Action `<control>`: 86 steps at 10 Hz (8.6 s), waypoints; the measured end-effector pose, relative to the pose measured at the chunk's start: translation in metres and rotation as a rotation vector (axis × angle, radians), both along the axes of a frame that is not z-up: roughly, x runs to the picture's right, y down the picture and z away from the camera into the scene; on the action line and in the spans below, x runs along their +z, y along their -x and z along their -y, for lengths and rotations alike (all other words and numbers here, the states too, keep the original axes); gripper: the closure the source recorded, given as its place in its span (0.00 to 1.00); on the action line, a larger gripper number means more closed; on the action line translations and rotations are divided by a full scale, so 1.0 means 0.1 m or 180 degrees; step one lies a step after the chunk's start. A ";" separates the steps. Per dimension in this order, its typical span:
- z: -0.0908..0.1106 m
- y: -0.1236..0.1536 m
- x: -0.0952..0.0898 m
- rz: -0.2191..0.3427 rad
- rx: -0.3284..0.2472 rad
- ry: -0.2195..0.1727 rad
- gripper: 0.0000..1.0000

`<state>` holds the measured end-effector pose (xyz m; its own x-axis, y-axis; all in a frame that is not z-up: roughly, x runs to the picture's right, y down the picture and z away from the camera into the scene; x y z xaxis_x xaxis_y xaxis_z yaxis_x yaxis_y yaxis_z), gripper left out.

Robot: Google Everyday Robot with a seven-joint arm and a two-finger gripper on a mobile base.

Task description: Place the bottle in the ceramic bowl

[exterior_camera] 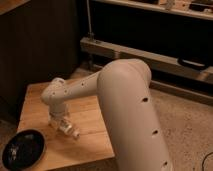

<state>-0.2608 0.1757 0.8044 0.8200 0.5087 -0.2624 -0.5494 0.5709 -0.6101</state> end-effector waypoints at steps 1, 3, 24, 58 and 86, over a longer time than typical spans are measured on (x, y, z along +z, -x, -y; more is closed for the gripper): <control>-0.02 0.02 0.01 0.0013 -0.0008 0.0013 0.35; -0.06 0.08 -0.02 0.0074 -0.0024 0.0019 0.35; 0.16 0.11 -0.19 -0.0080 0.0024 0.0025 1.00; -0.31 2.00 -1.90 0.2134 -0.0193 0.0137 1.00; -1.06 1.85 -1.38 0.1718 0.0226 0.0523 0.20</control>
